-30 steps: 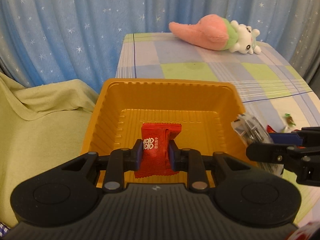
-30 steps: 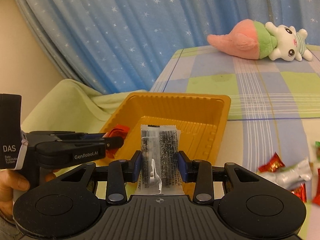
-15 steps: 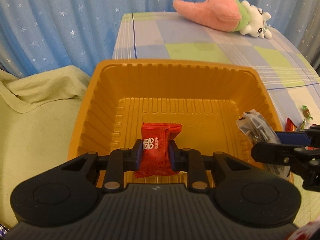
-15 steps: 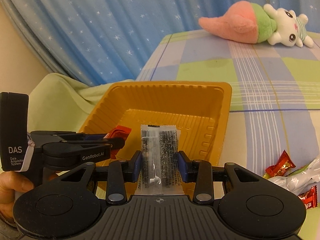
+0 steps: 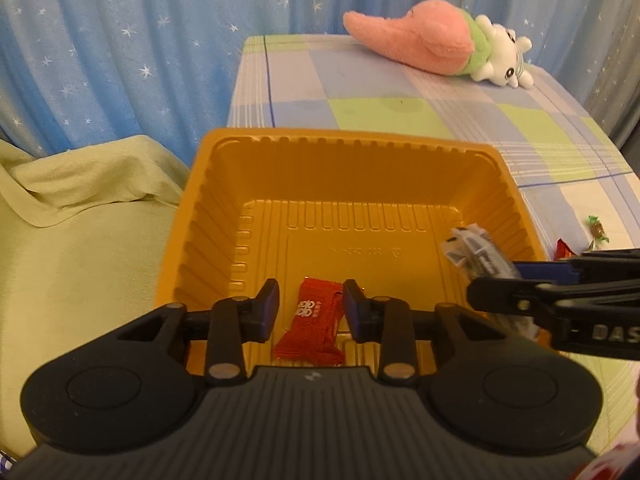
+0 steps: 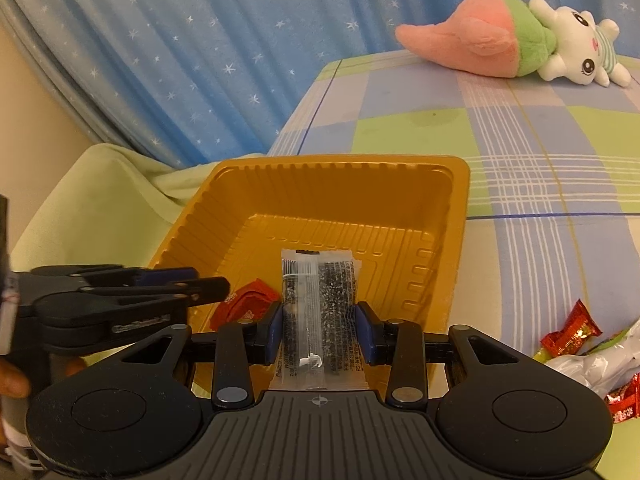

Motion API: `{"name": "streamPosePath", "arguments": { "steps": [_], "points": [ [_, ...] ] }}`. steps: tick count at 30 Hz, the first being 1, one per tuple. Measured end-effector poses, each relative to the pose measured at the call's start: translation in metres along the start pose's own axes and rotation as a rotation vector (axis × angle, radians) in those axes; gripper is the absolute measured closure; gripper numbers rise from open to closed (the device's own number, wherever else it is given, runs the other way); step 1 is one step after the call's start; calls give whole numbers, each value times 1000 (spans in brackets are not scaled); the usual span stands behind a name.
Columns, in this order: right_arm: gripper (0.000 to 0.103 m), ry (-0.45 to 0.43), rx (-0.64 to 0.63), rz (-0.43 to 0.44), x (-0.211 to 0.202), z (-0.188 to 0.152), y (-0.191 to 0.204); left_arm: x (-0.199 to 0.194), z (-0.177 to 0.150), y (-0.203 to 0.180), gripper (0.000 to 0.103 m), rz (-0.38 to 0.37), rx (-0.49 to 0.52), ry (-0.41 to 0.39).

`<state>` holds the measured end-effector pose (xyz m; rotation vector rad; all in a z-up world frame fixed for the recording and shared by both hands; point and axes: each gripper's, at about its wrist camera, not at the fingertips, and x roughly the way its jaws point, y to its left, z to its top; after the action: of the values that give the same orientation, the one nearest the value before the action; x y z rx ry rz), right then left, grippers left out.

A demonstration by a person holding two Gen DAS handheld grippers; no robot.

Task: Organize snacks
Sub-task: 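Carry the red packet with the left tool and the clear packet with the right tool over the orange tray, then open the left tool dropping the red packet while the right tool releases the clear packet into the tray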

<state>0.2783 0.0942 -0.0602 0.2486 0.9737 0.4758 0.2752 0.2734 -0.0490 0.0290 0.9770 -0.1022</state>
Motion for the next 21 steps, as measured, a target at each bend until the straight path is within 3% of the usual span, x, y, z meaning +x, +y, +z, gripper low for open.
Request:
{"name": "streamPosePath", "arguments": {
  "steps": [13,16,21],
  "points": [
    [63,3,-51,-1,22,1,15,-12,-7,12,68,-5,-53,3],
    [40,-6,-66,-5,20,-1,18,-14,-11,14,65,0,-62,6],
    [37,-18,-96,-6,8,-6,19,-21,-18,11,61,-8,-67,2]
  ]
}}
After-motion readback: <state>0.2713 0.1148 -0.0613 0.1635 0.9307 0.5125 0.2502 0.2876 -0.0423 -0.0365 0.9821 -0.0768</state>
